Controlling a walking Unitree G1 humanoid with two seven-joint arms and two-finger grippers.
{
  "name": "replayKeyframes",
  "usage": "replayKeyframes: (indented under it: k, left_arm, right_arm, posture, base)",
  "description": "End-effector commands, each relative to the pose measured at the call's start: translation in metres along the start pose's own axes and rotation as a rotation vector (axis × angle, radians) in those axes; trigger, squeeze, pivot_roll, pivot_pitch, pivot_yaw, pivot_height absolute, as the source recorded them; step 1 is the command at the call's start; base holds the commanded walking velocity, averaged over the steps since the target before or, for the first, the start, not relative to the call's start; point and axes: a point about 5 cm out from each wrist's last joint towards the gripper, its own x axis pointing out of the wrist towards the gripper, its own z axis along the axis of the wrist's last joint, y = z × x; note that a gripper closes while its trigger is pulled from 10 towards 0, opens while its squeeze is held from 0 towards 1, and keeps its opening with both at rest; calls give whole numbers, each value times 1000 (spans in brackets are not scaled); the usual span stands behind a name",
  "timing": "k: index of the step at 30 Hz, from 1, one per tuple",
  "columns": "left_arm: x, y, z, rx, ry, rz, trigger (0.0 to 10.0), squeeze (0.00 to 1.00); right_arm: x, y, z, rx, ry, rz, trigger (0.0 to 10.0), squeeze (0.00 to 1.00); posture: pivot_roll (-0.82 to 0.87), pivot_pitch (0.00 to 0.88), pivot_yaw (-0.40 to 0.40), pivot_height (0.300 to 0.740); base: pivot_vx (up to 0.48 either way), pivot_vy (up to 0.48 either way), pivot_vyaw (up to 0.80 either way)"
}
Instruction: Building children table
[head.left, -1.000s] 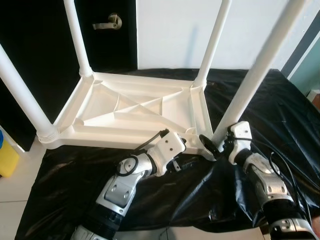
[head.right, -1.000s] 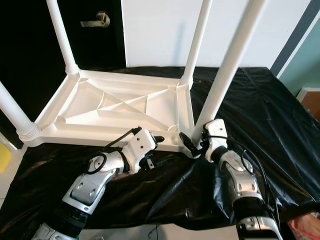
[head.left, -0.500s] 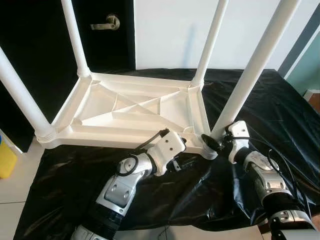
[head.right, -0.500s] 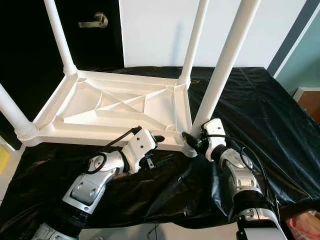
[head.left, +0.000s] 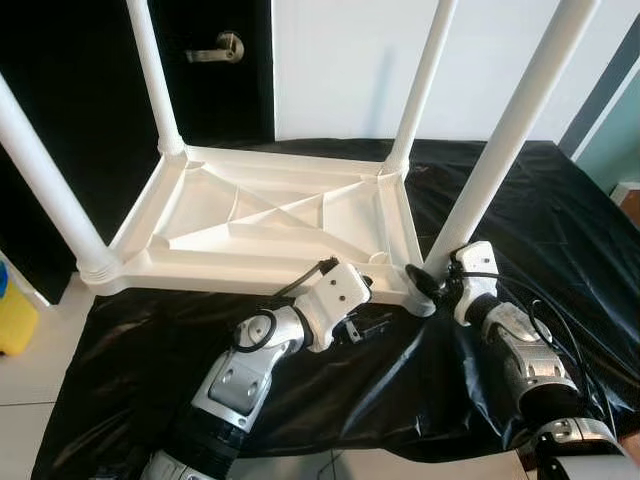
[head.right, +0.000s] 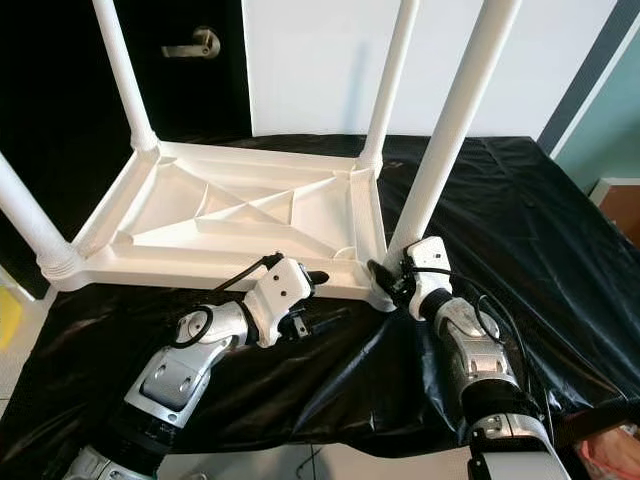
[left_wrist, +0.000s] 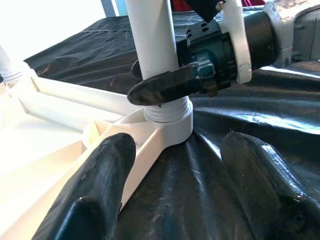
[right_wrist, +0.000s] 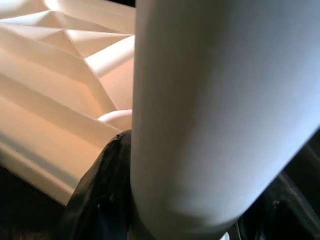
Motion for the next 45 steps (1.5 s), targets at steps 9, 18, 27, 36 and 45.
replayKeyframes:
  k: [9,18,27,36,45]
  left_arm:
    - [-2,0,-2,-4,11,52,10000,0]
    - [-2,0,-2,-5,13,46,10000,0]
    - [-1,-1,-2,-10,13,50,10000,0]
    - [-2,-2,-2,-10,14,53,10000,0]
    - [-3,-4,-3,-12,13,55,10000,0]
  right_arm:
    - [-18,4,-19,61,74,-389,10000,0]
    - [-19,33,-18,106,83,-656,10000,0]
    - [-15,43,-8,122,61,-721,10000,0]
    - [-15,41,-5,110,52,-742,10000,0]
    - [-26,39,5,87,-35,-679,10000,1000]
  posture:
    - [20,0,-58,740]
    - [24,0,-58,740]
    - [29,0,-66,740]
    - [31,0,-72,740]
    - [28,0,-86,740]
  base:
    - [0,0,0]
    - [0,0,0]
    - [0,0,0]
    - [0,0,0]
    - [0,0,0]
